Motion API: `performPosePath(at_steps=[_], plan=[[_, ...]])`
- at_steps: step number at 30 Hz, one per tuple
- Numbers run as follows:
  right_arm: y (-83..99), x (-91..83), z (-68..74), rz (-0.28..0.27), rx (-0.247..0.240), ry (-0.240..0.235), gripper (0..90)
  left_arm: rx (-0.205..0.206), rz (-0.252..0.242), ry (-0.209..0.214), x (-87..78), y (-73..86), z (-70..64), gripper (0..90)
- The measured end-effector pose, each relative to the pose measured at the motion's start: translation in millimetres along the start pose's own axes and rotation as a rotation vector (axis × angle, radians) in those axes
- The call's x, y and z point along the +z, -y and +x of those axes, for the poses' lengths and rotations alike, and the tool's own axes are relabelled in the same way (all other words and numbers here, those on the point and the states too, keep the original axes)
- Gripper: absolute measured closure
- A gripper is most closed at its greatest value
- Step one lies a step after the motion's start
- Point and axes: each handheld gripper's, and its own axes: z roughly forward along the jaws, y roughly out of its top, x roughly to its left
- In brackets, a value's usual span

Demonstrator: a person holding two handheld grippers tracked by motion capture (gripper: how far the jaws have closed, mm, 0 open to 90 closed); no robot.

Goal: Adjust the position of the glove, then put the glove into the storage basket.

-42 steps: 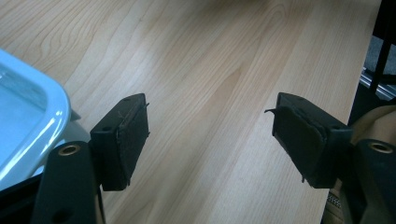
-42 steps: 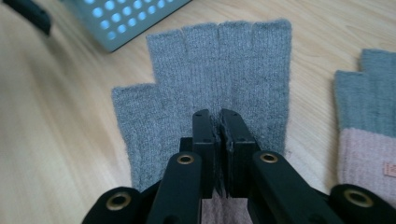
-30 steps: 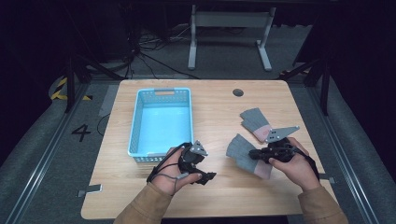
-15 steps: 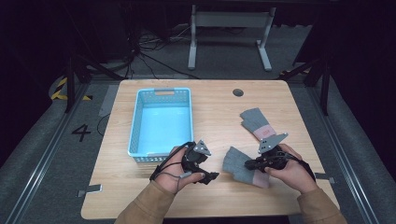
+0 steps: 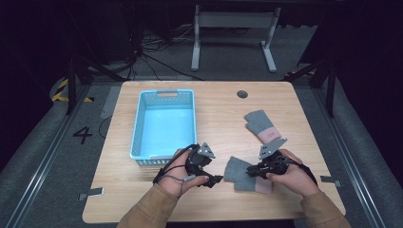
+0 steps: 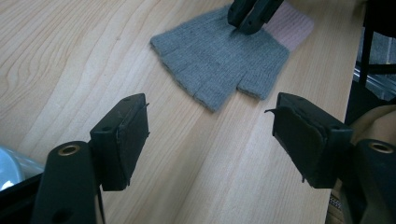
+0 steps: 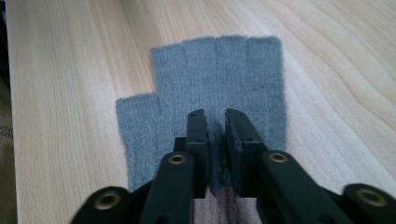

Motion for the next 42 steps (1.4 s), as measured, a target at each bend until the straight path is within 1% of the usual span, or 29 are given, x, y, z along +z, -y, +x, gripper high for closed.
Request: performPosePath(at_steps=[1, 2, 3, 6, 8, 9, 11, 13, 14, 18, 21, 23, 25, 27, 29, 30, 31, 33, 36, 37, 38, 42], plan=[[0.2, -1.3, -0.5, -0.016, 0.01, 0.008, 74.4, 0.0, 0.0, -0.001, 0.5, 0.2, 0.2, 27.5], [0.2, -3.4, -0.9, -0.025, 0.011, 0.015, 74.6, 0.002, 0.0, -0.001, 0.7, 0.4, 0.4, 27.5], [0.0, -5.6, -1.1, -0.032, 0.011, 0.021, 75.0, 0.0, 0.002, 0.0, 0.5, 0.5, 0.4, 27.5], [0.3, -12.6, -1.7, -0.046, 0.036, 0.023, 79.0, 0.001, 0.002, 0.003, -1.2, 0.1, 0.6, 27.5], [1.3, -16.5, -1.1, -0.047, 0.057, 0.012, 82.1, 0.0, -0.01, 0.001, -1.6, -0.2, 0.5, 27.5], [1.8, -18.1, -0.5, -0.043, 0.064, 0.006, 85.1, 0.004, -0.006, 0.004, -2.3, -1.1, 1.1, 27.5], [4.3, -23.1, 1.9, -0.032, 0.075, -0.029, 89.0, 0.004, -0.015, 0.005, -2.0, -2.5, 1.6, 27.5], [7.1, -27.5, 4.3, -0.028, 0.069, -0.048, 89.6, 0.007, -0.01, 0.008, -2.2, -4.4, 2.7, 27.6], [8.7, -29.3, 5.4, -0.025, 0.071, -0.054, 89.8, 0.005, -0.018, 0.008, -1.3, -5.2, 3.1, 27.6], [16.7, -32.1, 11.4, -0.013, 0.069, -0.068, 89.8, 0.01, -0.016, 0.009, -0.1, -8.0, 4.0, 27.7], [21.9, -31.5, 17.0, 0.001, 0.047, -0.096, 89.8, 0.012, -0.022, 0.012, 0.4, -9.0, 3.6, 27.8], [24.0, -30.0, 19.5, 0.008, 0.037, -0.117, 89.8, 0.016, -0.016, 0.011, -0.2, -9.3, 3.2, 27.8], [25.3, -27.8, 21.9, 0.025, 0.028, -0.139, 89.8, 0.015, -0.022, 0.014, -0.6, -9.1, 2.0, 27.8], [26.2, -22.7, 24.2, 0.053, 0.011, -0.177, 89.8, 0.016, -0.025, 0.011, -1.0, -9.3, 2.1, 27.8], [26.8, -17.5, 25.2, 0.078, 0.003, -0.199, 89.8, 0.014, -0.027, 0.01, -1.2, -9.2, 2.3, 27.8], [27.0, -16.0, 25.4, 0.092, -0.001, -0.202, 89.9, 0.014, -0.02, 0.009, -1.3, -8.8, 2.2, 27.8], [27.5, -13.6, 25.5, 0.106, -0.009, -0.202, 89.9, 0.015, -0.021, 0.01, -1.1, -8.6, 2.2, 27.8], [27.9, -12.1, 25.0, 0.115, -0.009, -0.204, 89.9, 0.013, -0.022, 0.008, -1.2, -8.4, 2.2, 27.8], [29.1, -12.6, 21.9, 0.114, -0.008, -0.186, 89.9, 0.014, -0.019, 0.01, -1.5, -8.2, 2.1, 27.8], [29.8, -13.3, 20.7, 0.11, 0.0, -0.184, 90.0, 0.015, -0.018, 0.009, -1.4, -8.0, 2.0, 27.8], [30.4, -14.2, 19.6, 0.108, 0.009, -0.167, 90.0, 0.014, -0.018, 0.009, -1.4, -7.9, 2.0, 27.8], [32.5, -16.9, 15.5, 0.098, 0.02, -0.135, 90.0, 0.015, -0.015, 0.011, -0.9, -7.9, 1.9, 27.8]])
